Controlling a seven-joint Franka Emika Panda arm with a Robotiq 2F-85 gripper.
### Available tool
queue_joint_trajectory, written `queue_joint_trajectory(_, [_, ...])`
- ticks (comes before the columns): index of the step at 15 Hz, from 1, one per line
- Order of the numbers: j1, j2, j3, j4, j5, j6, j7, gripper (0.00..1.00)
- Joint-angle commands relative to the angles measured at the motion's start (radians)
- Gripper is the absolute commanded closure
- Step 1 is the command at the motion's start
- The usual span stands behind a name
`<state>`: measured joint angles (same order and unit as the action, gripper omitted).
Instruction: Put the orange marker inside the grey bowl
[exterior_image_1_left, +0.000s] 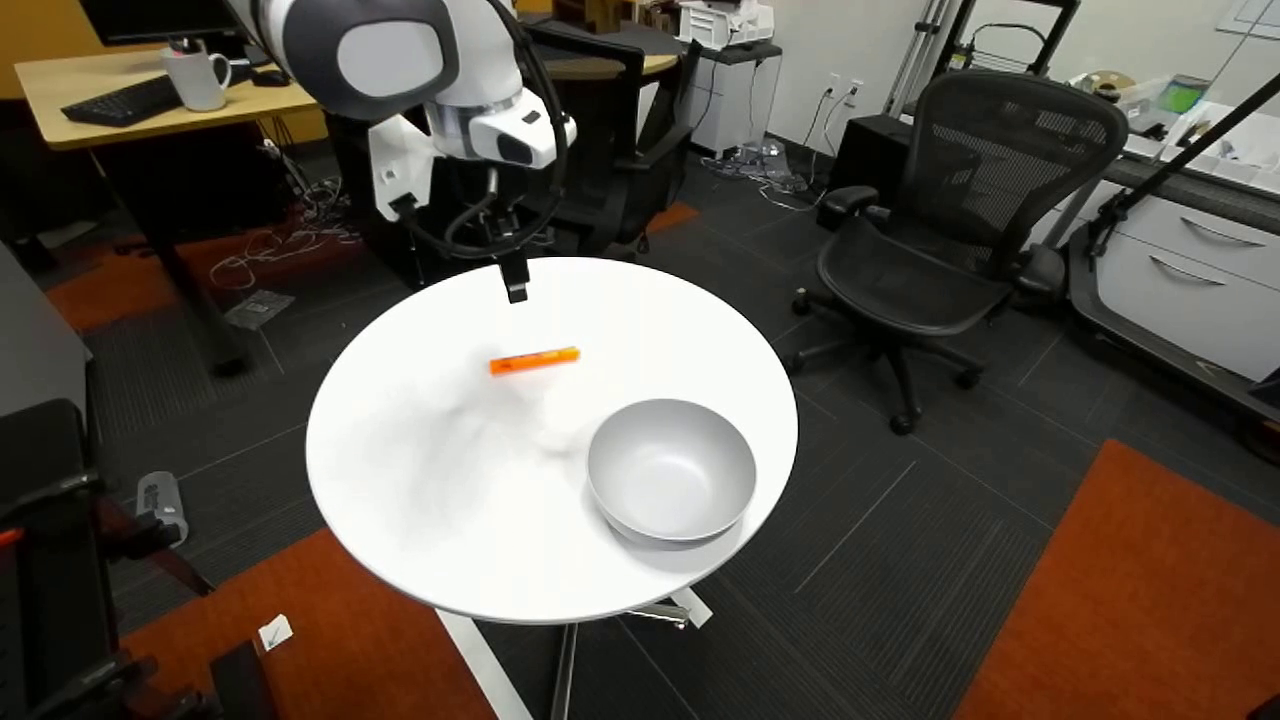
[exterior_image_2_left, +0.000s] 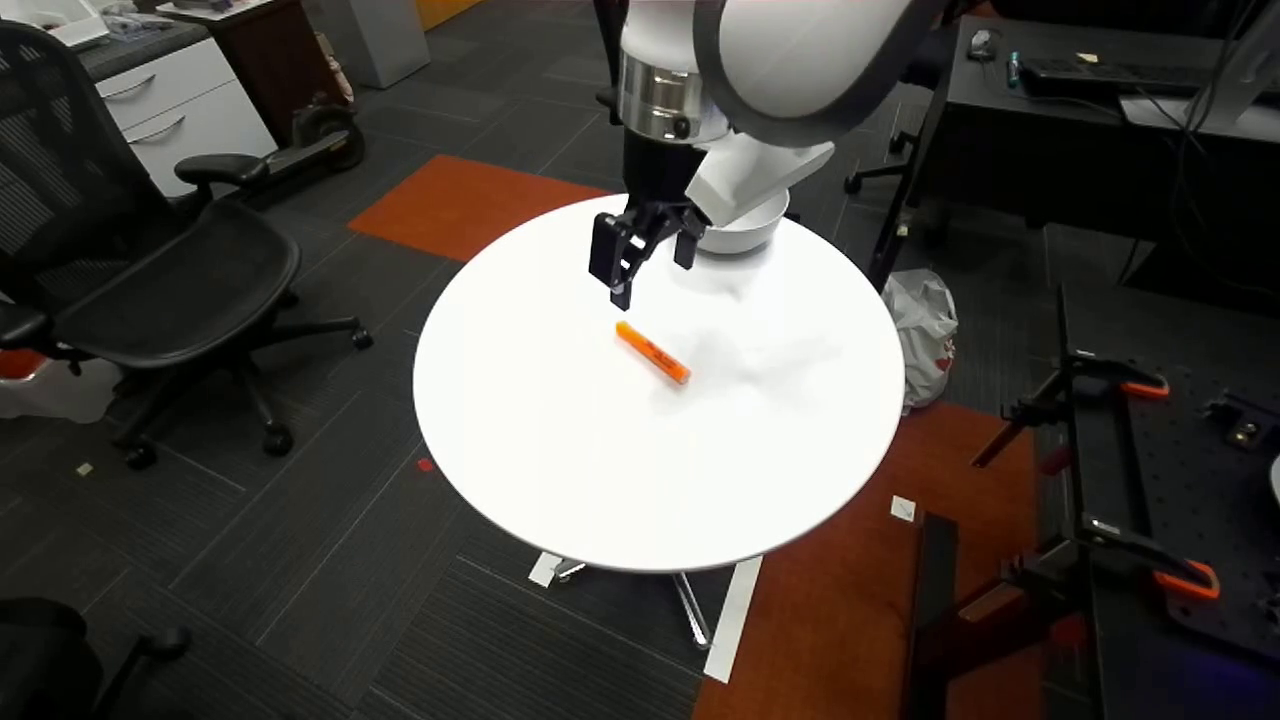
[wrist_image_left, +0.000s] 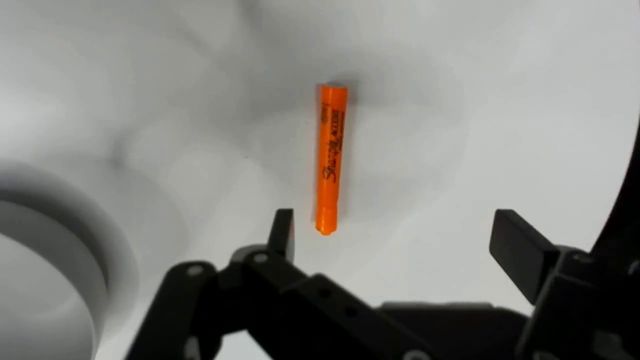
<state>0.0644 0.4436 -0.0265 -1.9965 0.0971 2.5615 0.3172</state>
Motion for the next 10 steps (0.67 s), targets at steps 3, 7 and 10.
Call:
queue_joint_trajectory(3, [0.074, 0.137, -0.083, 0.107, -0.078, 0.009, 0.162, 0.0])
queue_joint_trajectory(7, [0.106, 0.211, -0.125, 0.161, -0.101, -0.027, 0.233, 0.0])
queue_joint_trajectory(10, [0.09, 0.248, -0.11, 0.186, -0.078, -0.042, 0.205, 0.0])
